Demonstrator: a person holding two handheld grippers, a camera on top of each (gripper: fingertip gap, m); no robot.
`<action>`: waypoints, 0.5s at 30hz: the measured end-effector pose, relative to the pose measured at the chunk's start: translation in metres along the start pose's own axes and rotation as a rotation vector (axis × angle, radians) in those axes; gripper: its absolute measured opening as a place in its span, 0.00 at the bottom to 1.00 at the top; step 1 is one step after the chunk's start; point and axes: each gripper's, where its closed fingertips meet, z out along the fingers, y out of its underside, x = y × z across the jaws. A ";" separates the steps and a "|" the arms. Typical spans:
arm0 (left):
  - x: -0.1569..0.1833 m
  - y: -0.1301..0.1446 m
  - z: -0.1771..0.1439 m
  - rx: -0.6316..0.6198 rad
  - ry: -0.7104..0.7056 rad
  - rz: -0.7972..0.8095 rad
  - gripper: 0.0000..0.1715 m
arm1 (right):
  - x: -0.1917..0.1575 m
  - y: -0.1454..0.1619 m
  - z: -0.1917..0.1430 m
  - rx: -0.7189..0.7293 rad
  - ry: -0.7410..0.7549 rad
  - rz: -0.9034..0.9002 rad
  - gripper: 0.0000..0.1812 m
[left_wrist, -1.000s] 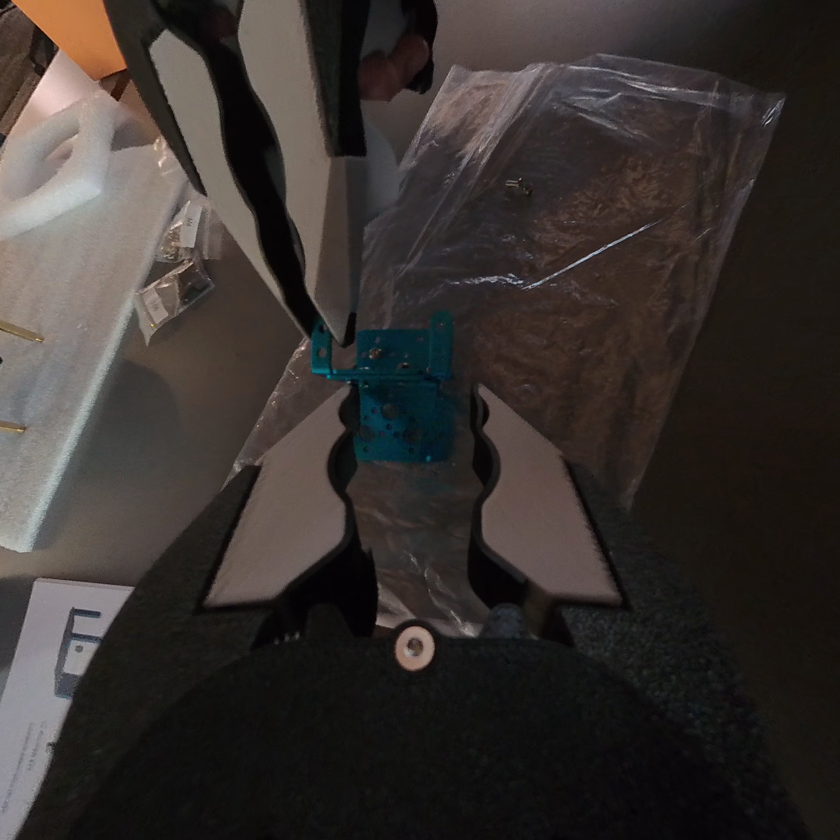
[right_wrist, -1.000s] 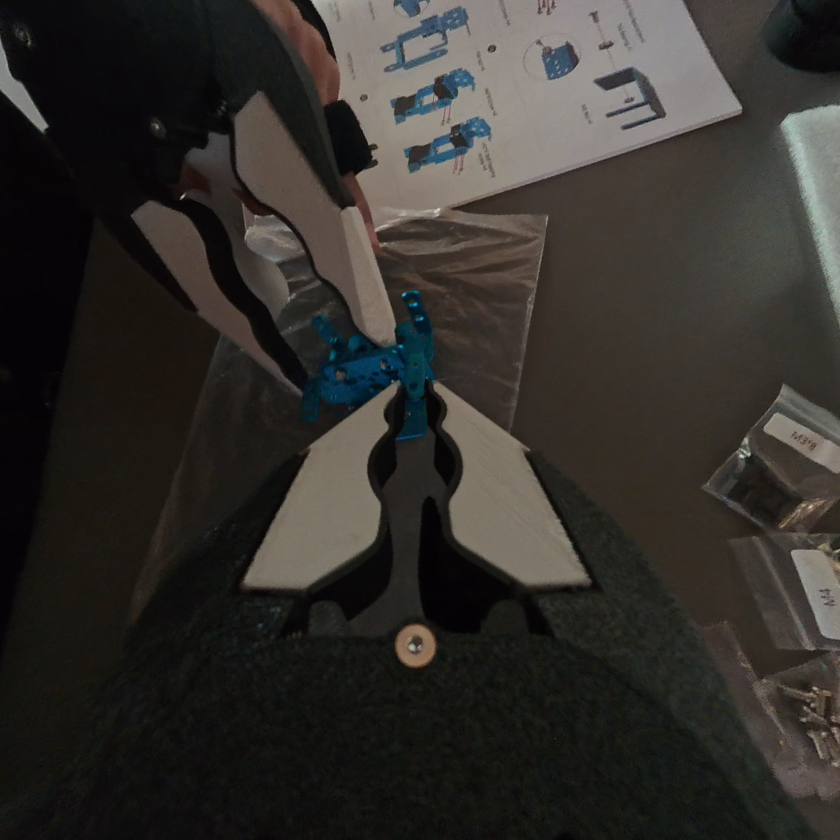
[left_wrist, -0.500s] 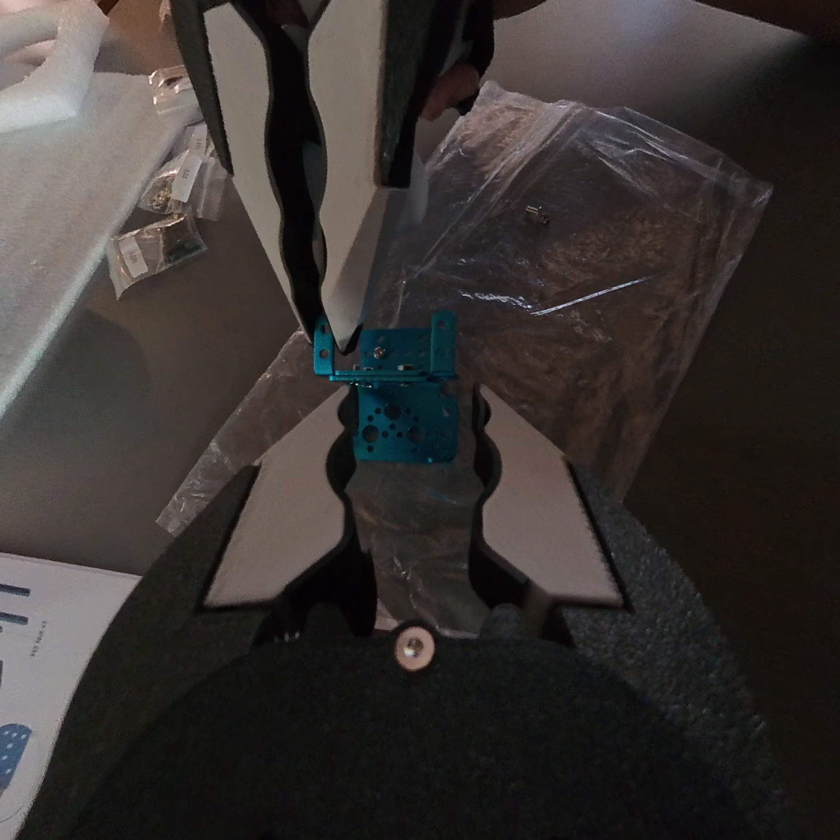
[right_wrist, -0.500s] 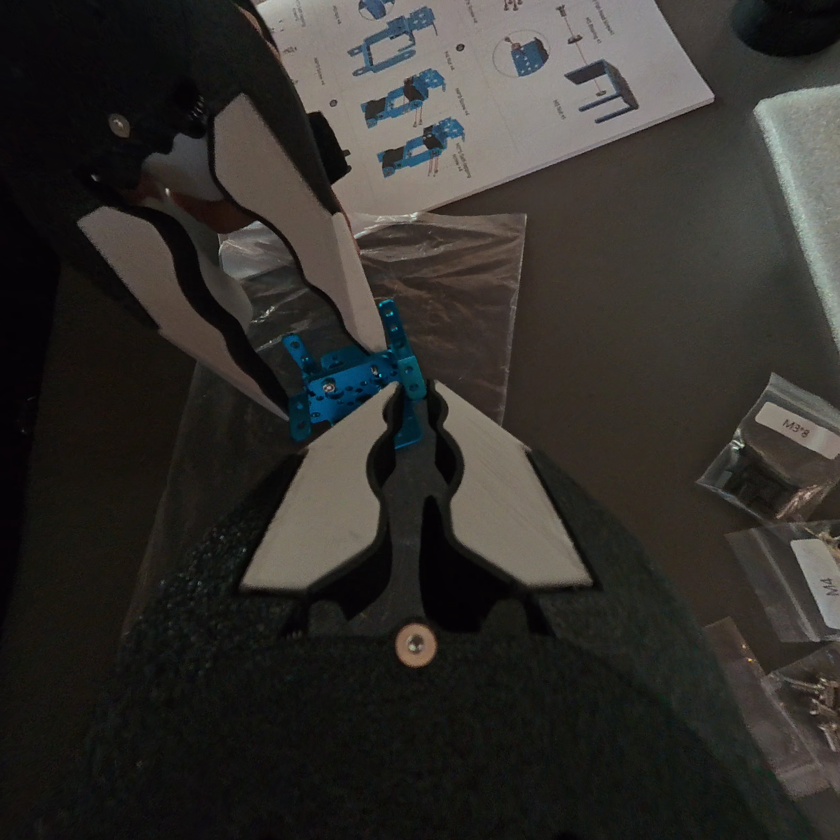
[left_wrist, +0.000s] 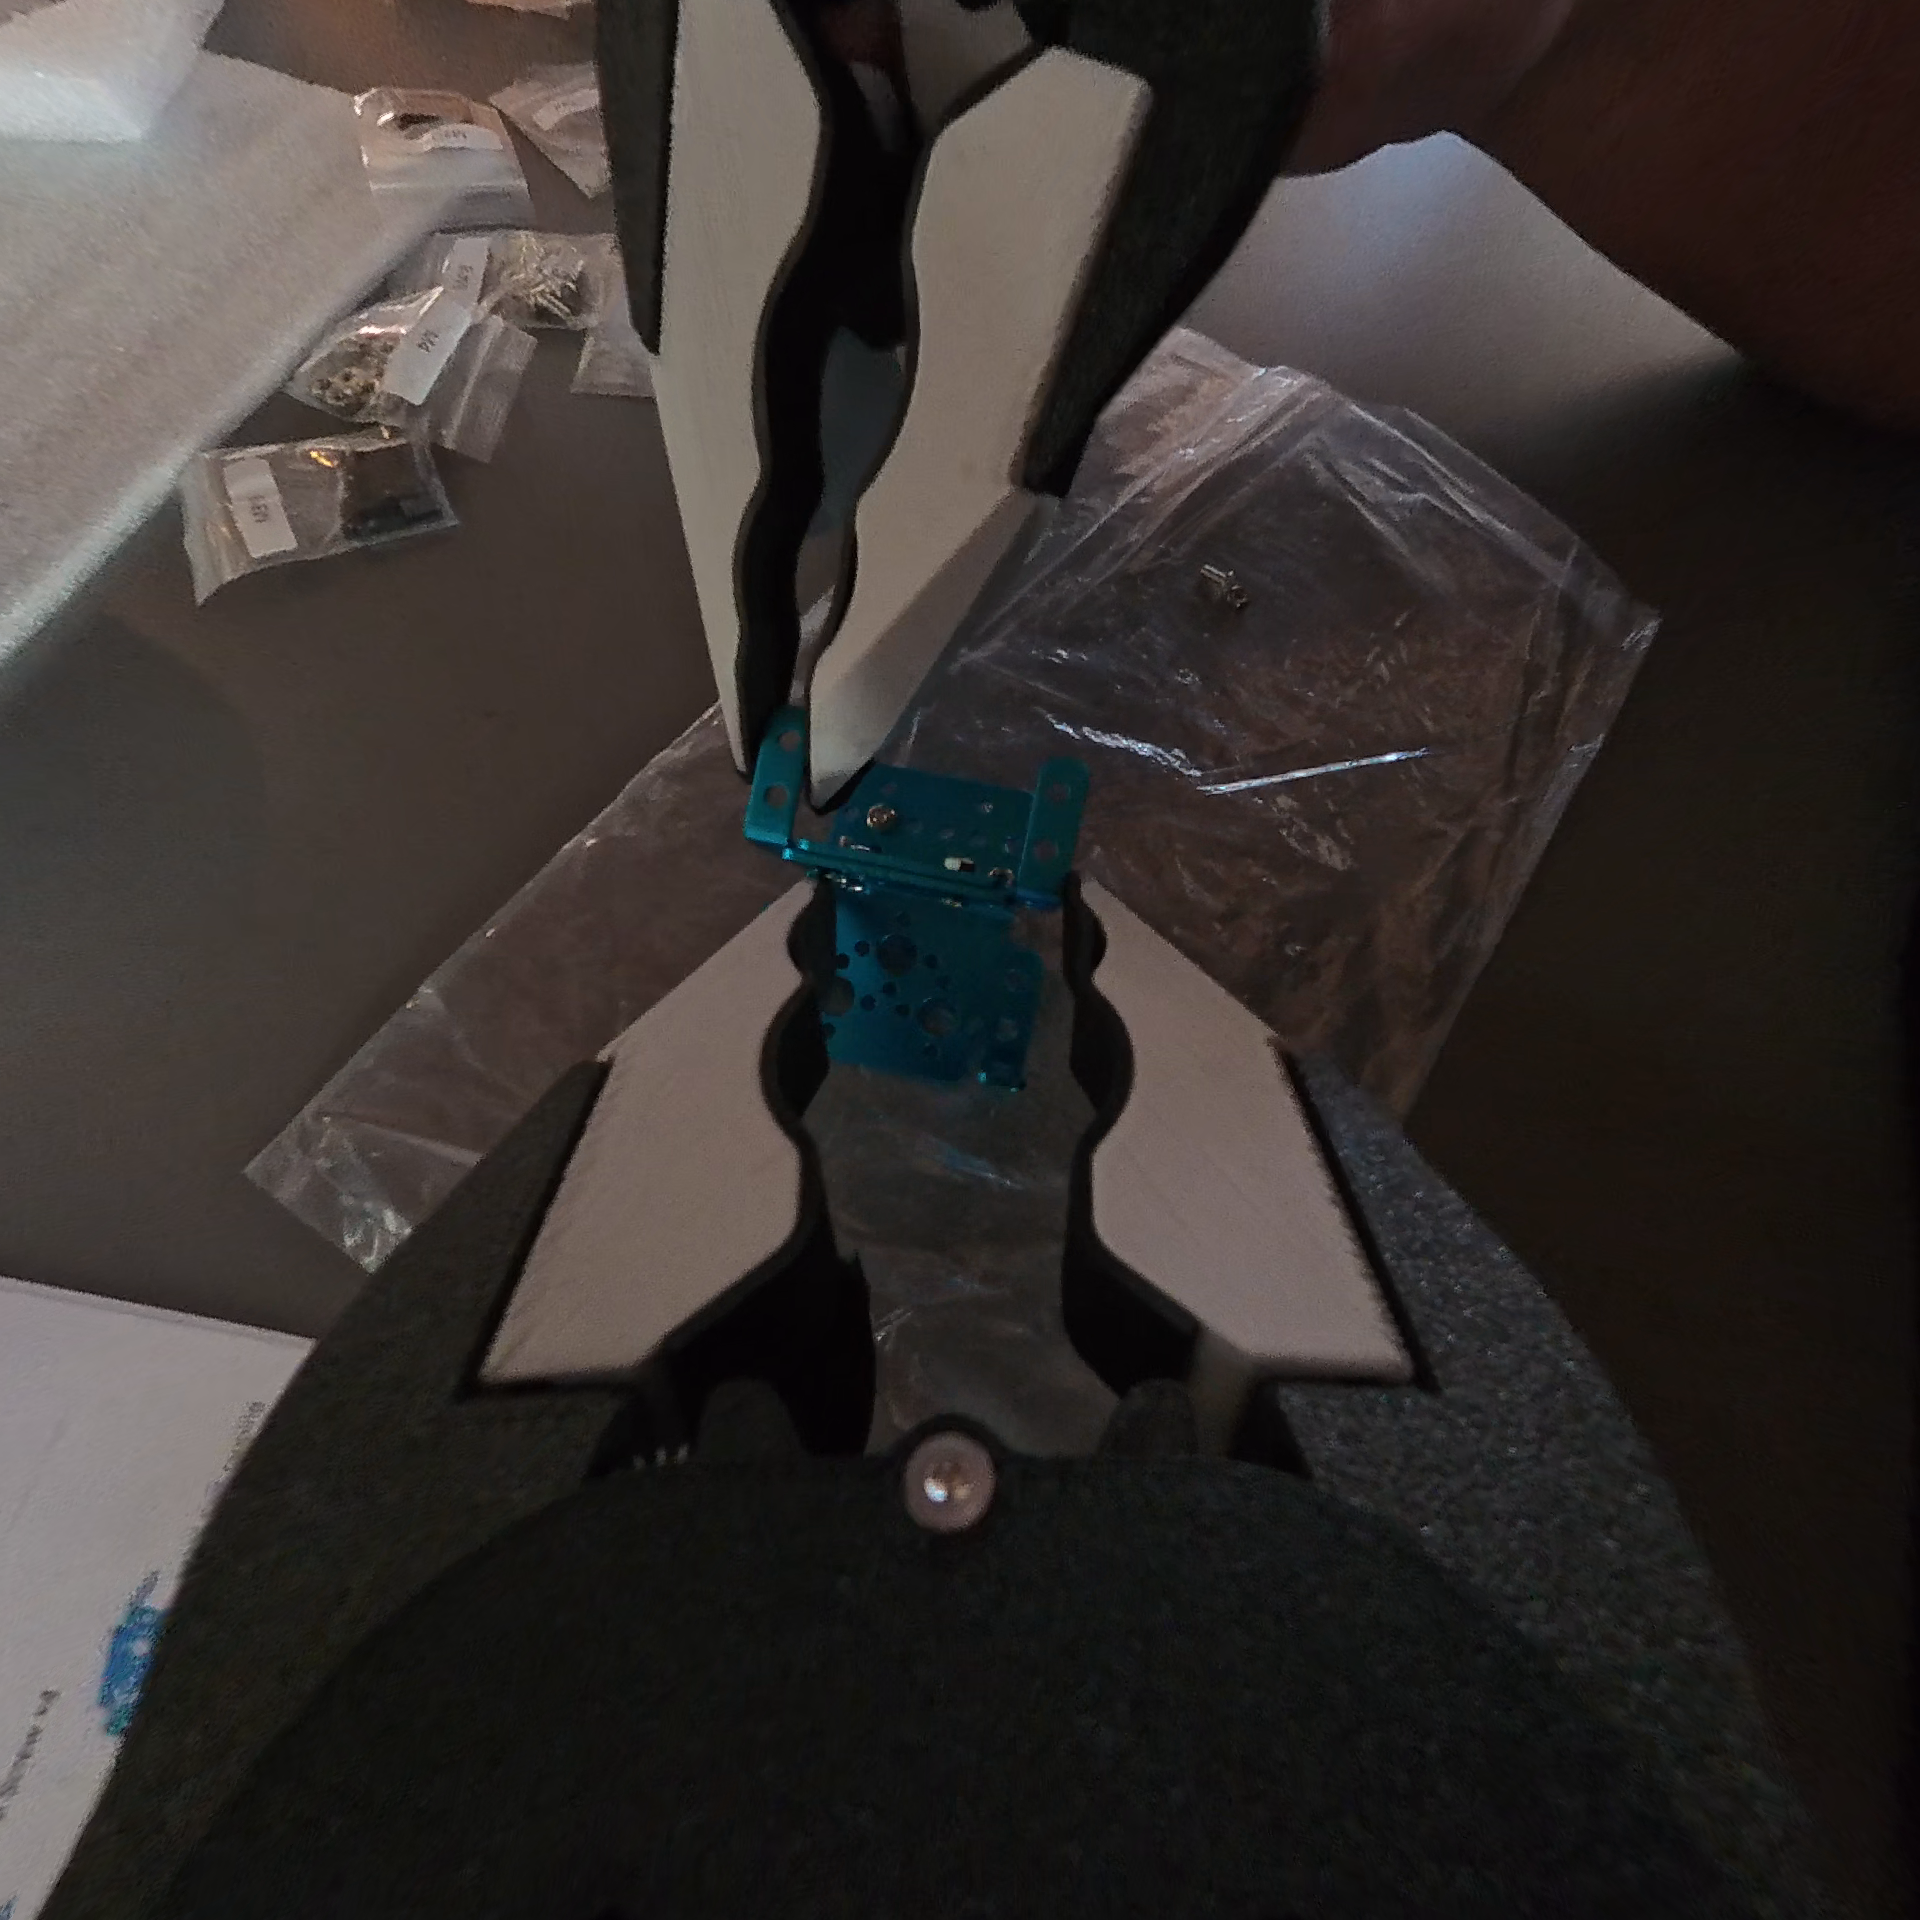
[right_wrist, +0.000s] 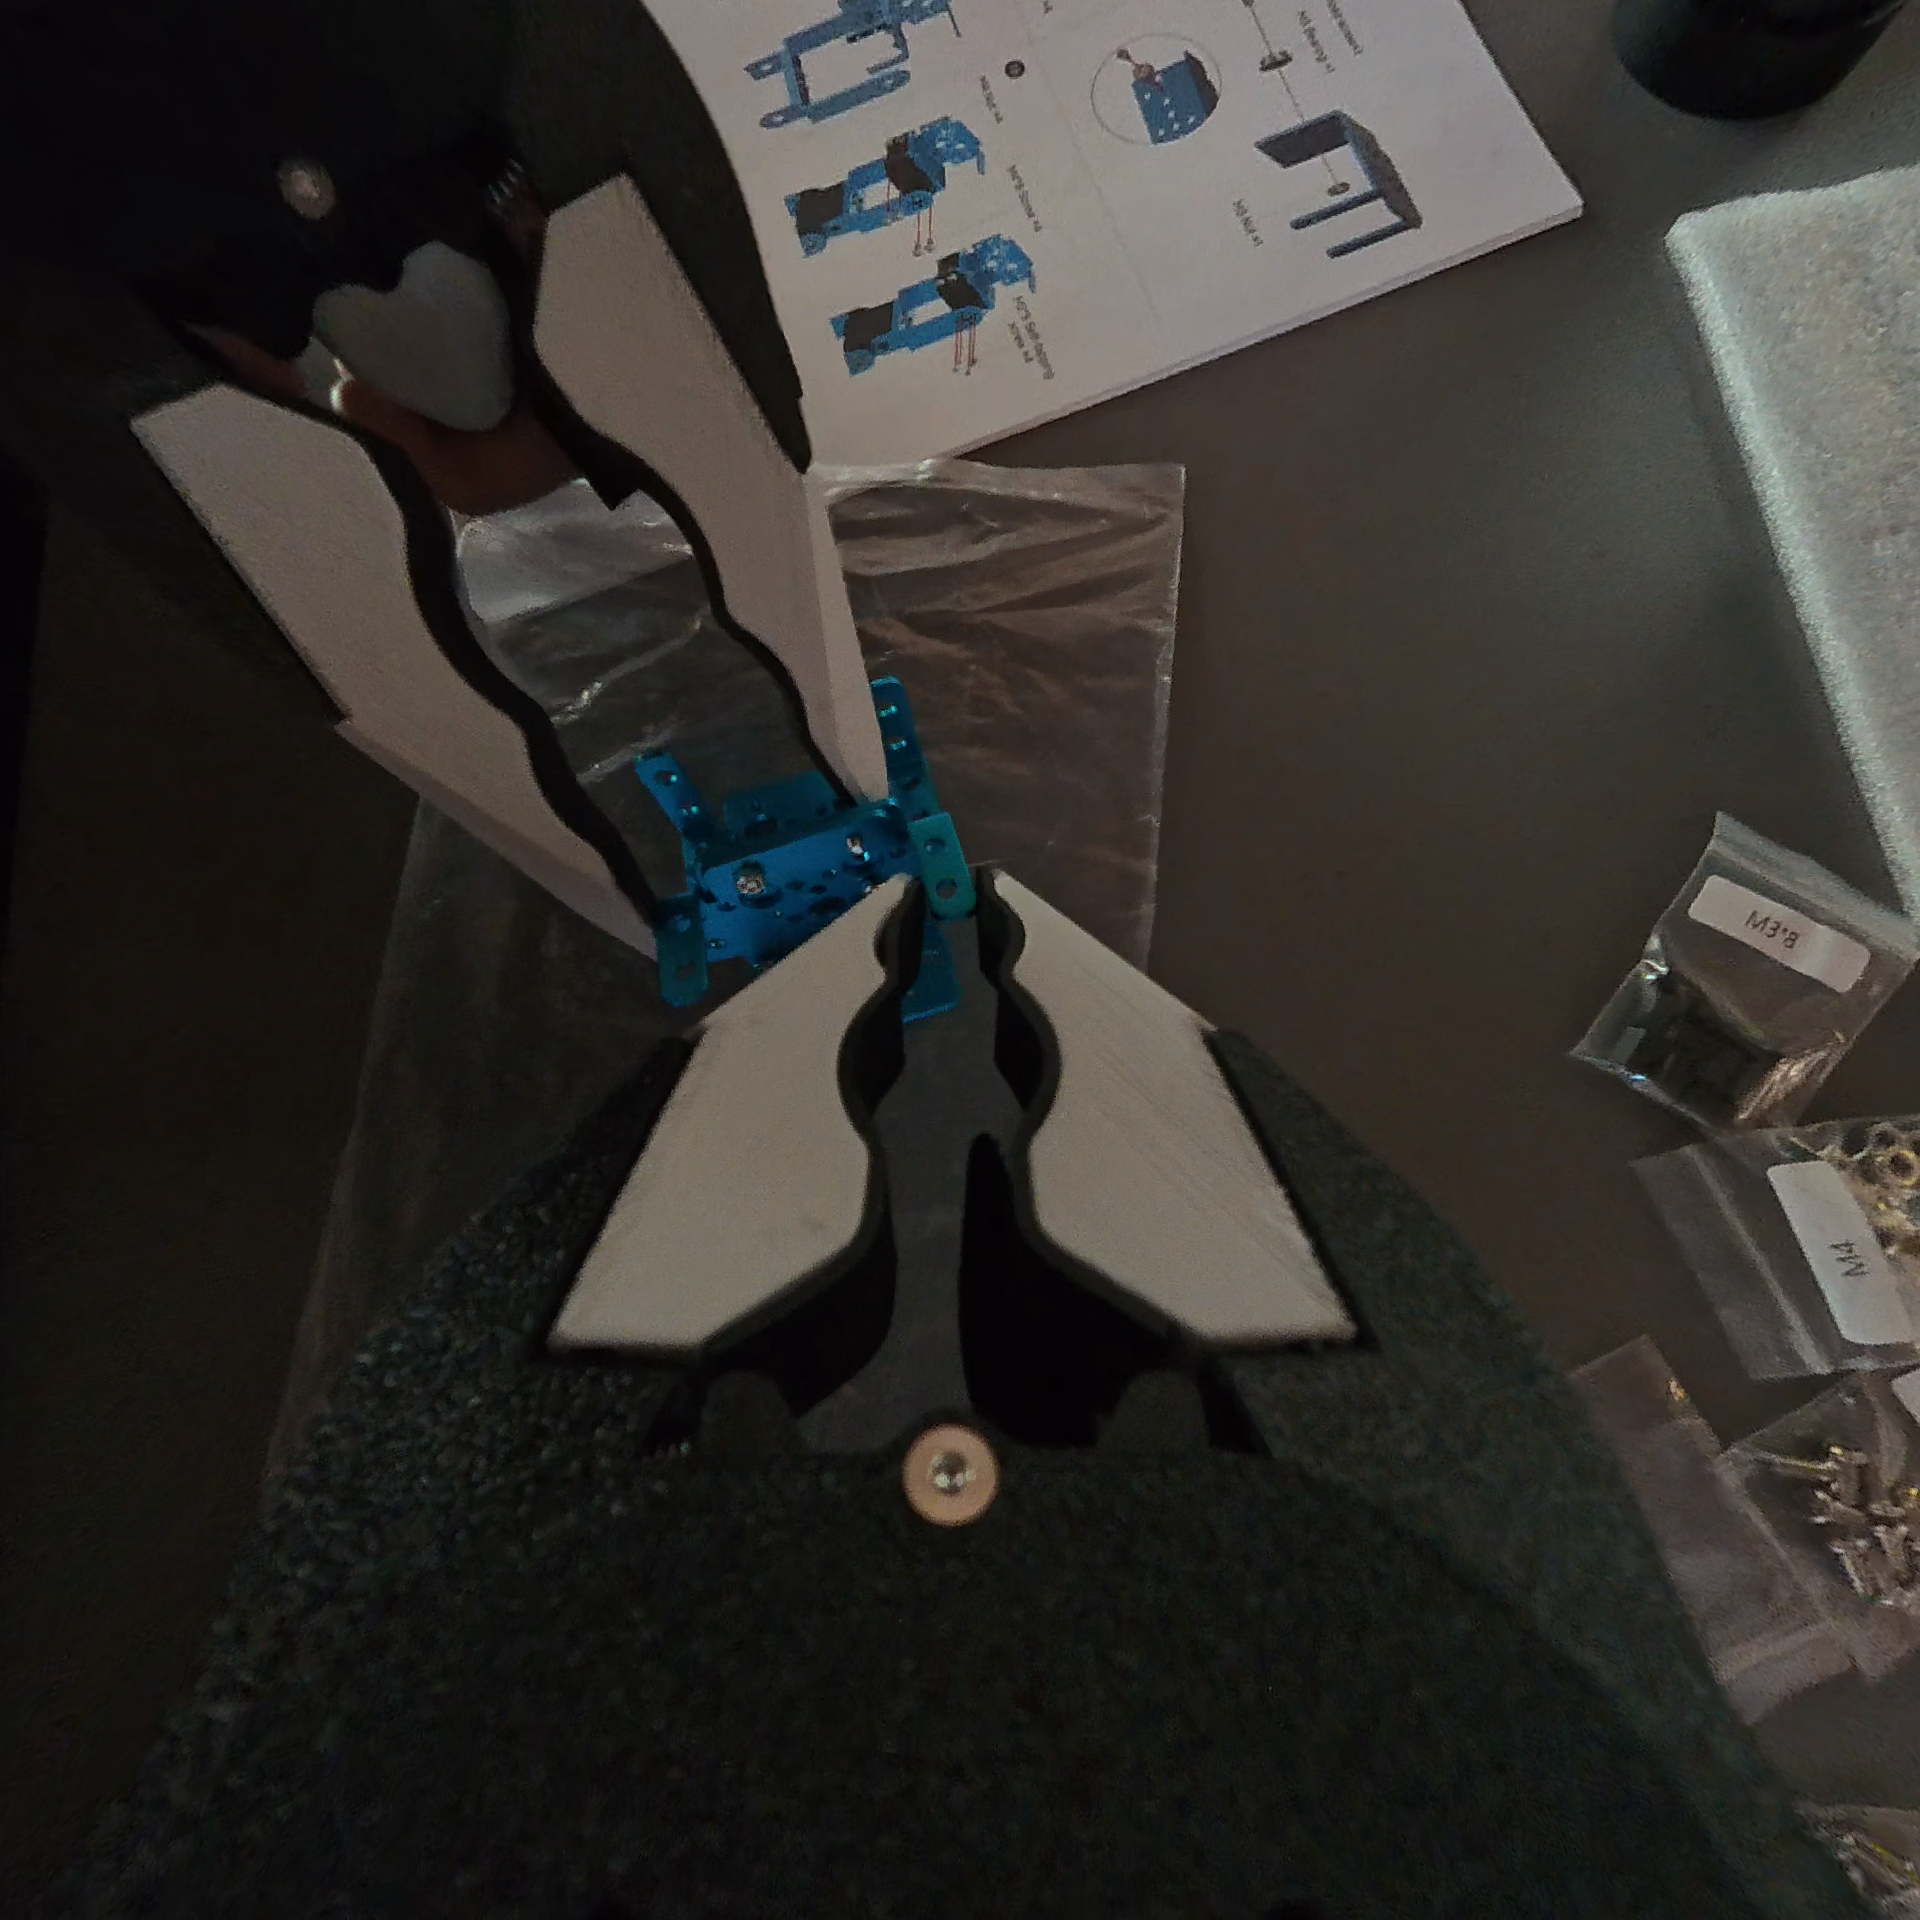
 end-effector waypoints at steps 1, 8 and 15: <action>0.001 0.001 0.000 -0.003 -0.011 0.019 0.26 | -0.001 0.000 0.000 0.003 -0.007 0.006 0.04; 0.006 0.003 0.002 -0.017 -0.025 0.087 0.24 | -0.002 0.003 -0.007 0.022 -0.012 0.003 0.08; 0.007 0.003 0.002 -0.022 -0.030 0.111 0.24 | -0.027 0.016 -0.044 0.034 -0.124 -0.060 0.15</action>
